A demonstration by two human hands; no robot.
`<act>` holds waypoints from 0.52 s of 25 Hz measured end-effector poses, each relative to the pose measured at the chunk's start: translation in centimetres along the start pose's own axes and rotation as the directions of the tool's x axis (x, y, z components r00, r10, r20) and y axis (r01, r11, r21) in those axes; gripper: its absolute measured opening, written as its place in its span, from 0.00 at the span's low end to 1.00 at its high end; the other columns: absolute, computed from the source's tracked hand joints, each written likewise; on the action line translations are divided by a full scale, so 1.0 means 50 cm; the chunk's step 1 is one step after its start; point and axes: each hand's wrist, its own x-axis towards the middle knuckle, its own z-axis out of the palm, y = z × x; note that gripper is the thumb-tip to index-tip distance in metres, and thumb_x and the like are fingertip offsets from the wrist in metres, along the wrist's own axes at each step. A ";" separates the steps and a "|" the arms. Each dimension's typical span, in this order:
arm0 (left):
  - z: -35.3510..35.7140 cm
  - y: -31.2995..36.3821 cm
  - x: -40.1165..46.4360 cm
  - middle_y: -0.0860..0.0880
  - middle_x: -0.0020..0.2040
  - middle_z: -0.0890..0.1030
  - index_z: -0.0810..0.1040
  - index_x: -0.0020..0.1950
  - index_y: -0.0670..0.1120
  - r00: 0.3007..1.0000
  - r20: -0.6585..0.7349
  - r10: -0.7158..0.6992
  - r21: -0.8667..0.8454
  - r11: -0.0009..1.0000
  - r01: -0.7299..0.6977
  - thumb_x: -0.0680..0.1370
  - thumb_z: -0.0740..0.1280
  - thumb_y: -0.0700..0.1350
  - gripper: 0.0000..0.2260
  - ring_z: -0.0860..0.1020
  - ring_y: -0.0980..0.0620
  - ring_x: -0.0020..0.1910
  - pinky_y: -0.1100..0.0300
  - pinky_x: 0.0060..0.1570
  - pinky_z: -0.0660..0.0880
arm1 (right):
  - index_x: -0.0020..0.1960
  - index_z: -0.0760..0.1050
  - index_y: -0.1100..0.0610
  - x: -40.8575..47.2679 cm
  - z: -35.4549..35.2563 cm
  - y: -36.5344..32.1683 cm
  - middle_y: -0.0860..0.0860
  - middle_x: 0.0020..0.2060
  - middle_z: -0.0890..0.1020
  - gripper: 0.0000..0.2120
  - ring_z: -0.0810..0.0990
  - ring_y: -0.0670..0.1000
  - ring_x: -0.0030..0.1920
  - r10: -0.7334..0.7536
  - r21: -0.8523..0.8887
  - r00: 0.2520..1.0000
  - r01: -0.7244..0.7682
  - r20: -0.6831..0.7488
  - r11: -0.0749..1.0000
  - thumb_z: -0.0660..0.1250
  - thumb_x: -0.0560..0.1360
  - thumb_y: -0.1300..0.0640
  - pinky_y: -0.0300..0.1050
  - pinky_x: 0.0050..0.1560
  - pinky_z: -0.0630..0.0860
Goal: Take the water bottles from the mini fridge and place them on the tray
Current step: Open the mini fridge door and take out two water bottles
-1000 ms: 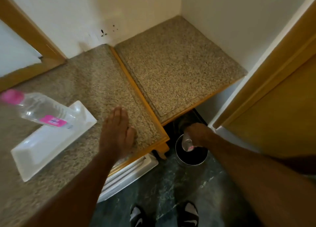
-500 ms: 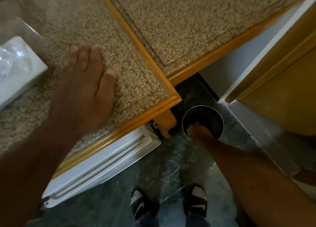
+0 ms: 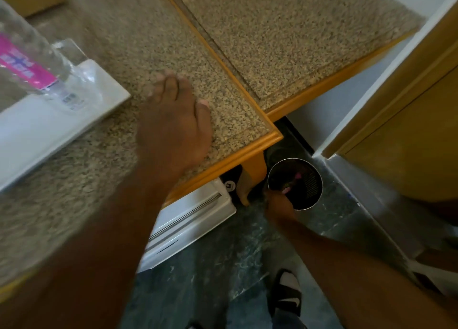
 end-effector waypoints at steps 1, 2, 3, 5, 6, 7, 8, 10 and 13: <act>-0.008 0.005 -0.014 0.36 0.76 0.62 0.59 0.74 0.37 1.000 0.004 -0.027 -0.005 1.000 0.027 0.81 0.49 0.49 0.25 0.58 0.40 0.76 0.44 0.74 0.58 | 0.64 0.73 0.60 -0.029 0.019 -0.035 0.60 0.59 0.79 0.17 0.76 0.60 0.60 -0.033 0.023 0.999 0.033 -0.019 0.999 0.61 0.76 0.62 0.51 0.60 0.72; -0.014 0.002 -0.038 0.37 0.75 0.63 0.59 0.74 0.38 0.999 -0.004 -0.042 -0.001 0.999 0.042 0.81 0.49 0.49 0.24 0.59 0.41 0.75 0.45 0.73 0.59 | 0.64 0.73 0.60 -0.058 0.050 -0.070 0.60 0.60 0.78 0.16 0.76 0.59 0.60 -0.071 0.038 0.997 0.072 -0.040 0.997 0.60 0.77 0.62 0.50 0.60 0.72; -0.012 0.006 -0.064 0.38 0.75 0.64 0.60 0.74 0.38 0.999 -0.021 -0.038 0.007 0.999 0.038 0.81 0.49 0.49 0.24 0.60 0.41 0.75 0.45 0.73 0.60 | 0.65 0.72 0.60 -0.084 0.077 -0.094 0.60 0.60 0.78 0.16 0.76 0.59 0.60 -0.084 0.046 0.996 0.086 -0.037 0.995 0.59 0.78 0.61 0.50 0.61 0.72; 0.013 -0.007 -0.141 0.38 0.74 0.66 0.62 0.73 0.39 0.994 -0.105 -0.007 0.021 1.000 0.009 0.81 0.49 0.50 0.24 0.62 0.41 0.75 0.45 0.73 0.60 | 0.60 0.74 0.61 -0.127 0.142 -0.154 0.60 0.57 0.78 0.13 0.77 0.58 0.56 -0.146 0.016 0.989 0.146 -0.032 0.989 0.58 0.79 0.60 0.51 0.58 0.73; 0.032 -0.027 -0.191 0.38 0.74 0.67 0.63 0.73 0.39 0.986 -0.163 0.023 0.010 1.000 -0.022 0.81 0.50 0.49 0.23 0.62 0.41 0.75 0.44 0.73 0.59 | 0.53 0.77 0.60 -0.147 0.173 -0.187 0.61 0.51 0.79 0.09 0.79 0.57 0.51 -0.165 0.054 0.986 0.166 -0.023 0.985 0.58 0.79 0.61 0.52 0.54 0.74; 0.057 -0.034 -0.235 0.38 0.74 0.66 0.62 0.73 0.39 0.971 -0.230 0.071 0.002 0.997 -0.072 0.81 0.51 0.48 0.23 0.61 0.41 0.75 0.44 0.74 0.58 | 0.46 0.76 0.58 -0.156 0.183 -0.206 0.60 0.46 0.79 0.09 0.79 0.53 0.45 -0.188 0.016 0.981 0.189 -0.046 0.982 0.58 0.80 0.62 0.53 0.50 0.75; 0.090 -0.066 -0.290 0.39 0.75 0.64 0.61 0.74 0.39 0.946 -0.300 0.124 0.029 0.992 -0.121 0.81 0.53 0.47 0.23 0.59 0.41 0.76 0.43 0.75 0.56 | 0.43 0.76 0.57 -0.165 0.207 -0.230 0.58 0.44 0.79 0.10 0.79 0.48 0.43 -0.223 -0.037 0.973 0.221 -0.053 0.975 0.59 0.80 0.62 0.51 0.49 0.75; 0.166 -0.156 -0.396 0.40 0.78 0.57 0.56 0.76 0.39 0.910 -0.353 0.217 0.148 0.974 -0.174 0.81 0.54 0.45 0.24 0.54 0.42 0.78 0.43 0.77 0.51 | 0.54 0.77 0.60 -0.176 0.241 -0.264 0.57 0.55 0.79 0.08 0.77 0.49 0.54 -0.309 -0.005 0.950 0.309 -0.038 0.951 0.61 0.78 0.63 0.50 0.59 0.72; 0.272 -0.334 -0.547 0.39 0.77 0.56 0.56 0.76 0.39 0.962 -0.110 0.251 0.258 0.942 -0.216 0.80 0.56 0.44 0.26 0.55 0.41 0.77 0.43 0.75 0.55 | 0.63 0.74 0.66 -0.185 0.287 -0.325 0.64 0.60 0.78 0.16 0.76 0.62 0.61 -0.457 -0.061 0.883 0.452 -0.111 0.890 0.64 0.77 0.62 0.55 0.64 0.72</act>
